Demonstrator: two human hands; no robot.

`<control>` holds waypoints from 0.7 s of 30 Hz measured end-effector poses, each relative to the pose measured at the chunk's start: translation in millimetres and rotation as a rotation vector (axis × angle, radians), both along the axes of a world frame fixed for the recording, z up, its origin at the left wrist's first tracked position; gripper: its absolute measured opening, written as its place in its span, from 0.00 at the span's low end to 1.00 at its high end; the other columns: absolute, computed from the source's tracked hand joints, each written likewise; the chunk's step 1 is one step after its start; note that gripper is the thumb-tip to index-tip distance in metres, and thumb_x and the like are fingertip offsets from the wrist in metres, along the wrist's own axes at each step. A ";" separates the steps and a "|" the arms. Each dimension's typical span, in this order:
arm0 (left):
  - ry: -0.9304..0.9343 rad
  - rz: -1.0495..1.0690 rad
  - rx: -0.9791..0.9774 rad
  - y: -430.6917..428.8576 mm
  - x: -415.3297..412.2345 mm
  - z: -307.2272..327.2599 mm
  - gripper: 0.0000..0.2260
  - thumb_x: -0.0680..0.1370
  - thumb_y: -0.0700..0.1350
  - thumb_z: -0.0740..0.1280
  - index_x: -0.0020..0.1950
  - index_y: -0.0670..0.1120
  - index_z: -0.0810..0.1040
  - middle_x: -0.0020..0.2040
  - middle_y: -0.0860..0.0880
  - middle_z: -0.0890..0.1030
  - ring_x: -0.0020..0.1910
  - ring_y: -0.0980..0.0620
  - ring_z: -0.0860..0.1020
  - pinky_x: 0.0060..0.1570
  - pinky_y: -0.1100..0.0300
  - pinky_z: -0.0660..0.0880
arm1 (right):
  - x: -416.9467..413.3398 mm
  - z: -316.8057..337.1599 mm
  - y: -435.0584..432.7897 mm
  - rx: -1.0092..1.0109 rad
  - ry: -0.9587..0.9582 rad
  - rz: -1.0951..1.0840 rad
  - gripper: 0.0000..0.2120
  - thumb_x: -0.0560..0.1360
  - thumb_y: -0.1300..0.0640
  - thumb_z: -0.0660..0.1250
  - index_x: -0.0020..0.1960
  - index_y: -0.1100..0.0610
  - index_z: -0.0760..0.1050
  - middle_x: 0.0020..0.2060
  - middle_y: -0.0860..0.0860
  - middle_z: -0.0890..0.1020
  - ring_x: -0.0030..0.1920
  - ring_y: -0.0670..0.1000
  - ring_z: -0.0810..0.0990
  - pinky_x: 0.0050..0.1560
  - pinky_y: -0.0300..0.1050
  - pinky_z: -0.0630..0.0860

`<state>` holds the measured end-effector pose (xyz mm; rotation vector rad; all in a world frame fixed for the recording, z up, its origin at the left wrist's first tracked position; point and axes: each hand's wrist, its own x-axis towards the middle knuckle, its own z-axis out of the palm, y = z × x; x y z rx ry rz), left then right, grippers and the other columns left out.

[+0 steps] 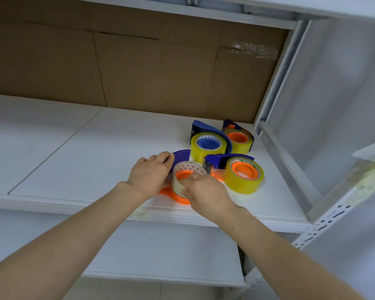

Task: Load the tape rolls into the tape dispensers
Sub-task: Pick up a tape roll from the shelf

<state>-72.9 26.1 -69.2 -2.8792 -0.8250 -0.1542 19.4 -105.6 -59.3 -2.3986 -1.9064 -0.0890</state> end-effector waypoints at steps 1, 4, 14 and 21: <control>-0.006 0.005 0.002 1.0 0.7 -0.4 0.29 0.79 0.50 0.60 0.76 0.46 0.52 0.75 0.49 0.58 0.68 0.47 0.67 0.60 0.55 0.67 | 0.9 -0.5 0.5 -0.004 0.002 0.003 0.18 0.79 0.59 0.58 0.68 0.53 0.67 0.62 0.55 0.75 0.58 0.61 0.74 0.53 0.49 0.73; 0.005 0.016 0.028 0.5 1.0 -2.7 0.28 0.80 0.48 0.59 0.77 0.46 0.51 0.76 0.49 0.56 0.69 0.48 0.66 0.61 0.55 0.67 | 3.6 0.1 0.8 0.032 0.035 -0.008 0.18 0.79 0.59 0.58 0.68 0.53 0.68 0.62 0.54 0.75 0.59 0.61 0.73 0.56 0.49 0.72; -0.121 0.054 -0.253 -2.5 -2.0 6.1 0.33 0.73 0.55 0.62 0.75 0.48 0.59 0.74 0.49 0.63 0.69 0.47 0.67 0.67 0.55 0.63 | 29.4 46.2 -0.1 0.662 1.242 -0.103 0.15 0.79 0.64 0.59 0.64 0.57 0.74 0.53 0.52 0.80 0.49 0.49 0.77 0.46 0.43 0.75; -0.990 0.368 -0.946 -4.9 -26.1 53.4 0.24 0.74 0.36 0.67 0.71 0.42 0.68 0.65 0.46 0.75 0.62 0.50 0.74 0.62 0.57 0.71 | 20.8 58.5 54.2 0.601 1.979 -0.174 0.15 0.80 0.66 0.53 0.62 0.62 0.74 0.44 0.52 0.79 0.40 0.48 0.75 0.44 0.42 0.73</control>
